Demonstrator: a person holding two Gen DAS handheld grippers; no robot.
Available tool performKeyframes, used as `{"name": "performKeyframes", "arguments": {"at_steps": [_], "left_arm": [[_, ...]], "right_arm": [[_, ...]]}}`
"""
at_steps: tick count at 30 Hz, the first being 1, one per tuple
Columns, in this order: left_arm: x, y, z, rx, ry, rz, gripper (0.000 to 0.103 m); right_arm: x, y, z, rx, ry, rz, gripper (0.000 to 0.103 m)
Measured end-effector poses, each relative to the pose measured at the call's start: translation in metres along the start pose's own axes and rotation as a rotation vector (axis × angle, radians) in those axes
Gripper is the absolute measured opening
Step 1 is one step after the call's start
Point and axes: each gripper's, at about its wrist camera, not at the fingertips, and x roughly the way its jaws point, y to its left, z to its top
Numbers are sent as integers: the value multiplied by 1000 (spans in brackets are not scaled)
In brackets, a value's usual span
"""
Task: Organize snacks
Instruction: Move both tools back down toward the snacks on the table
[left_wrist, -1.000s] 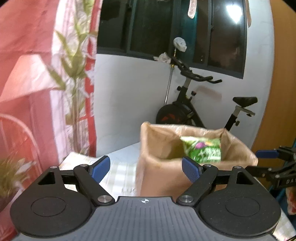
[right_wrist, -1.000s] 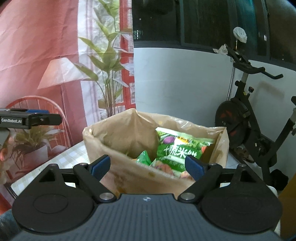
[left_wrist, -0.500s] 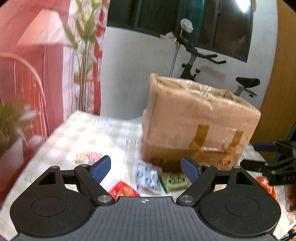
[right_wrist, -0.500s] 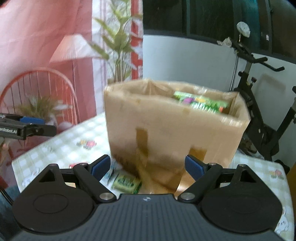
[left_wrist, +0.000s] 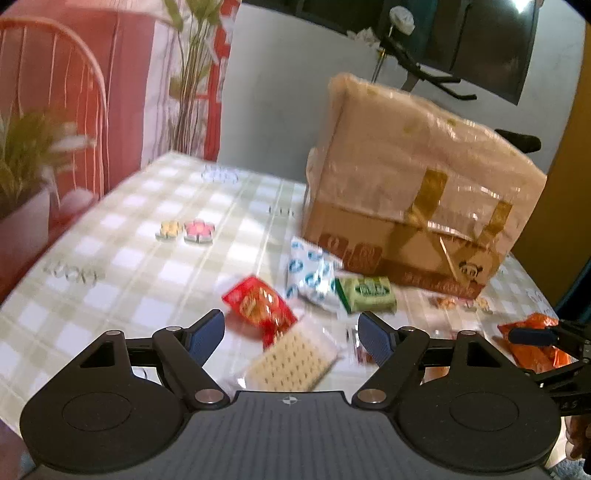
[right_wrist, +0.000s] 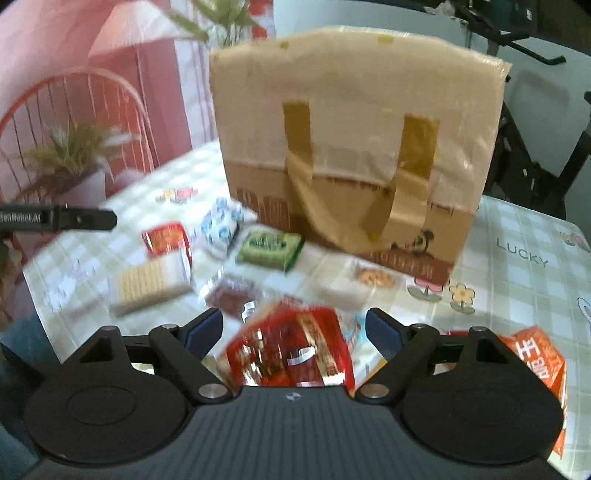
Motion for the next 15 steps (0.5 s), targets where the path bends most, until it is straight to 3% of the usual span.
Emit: {"name": "performKeyframes", "arguments": {"at_steps": [7,15], "left_arm": [[8,-1,-10,1,40,-2,81],[13,-4,-14,-7,66,2,81]], "right_arm": [[7,10,-15,-114,20,-35,84],[16,4,-18,-74,33,6,76]]}}
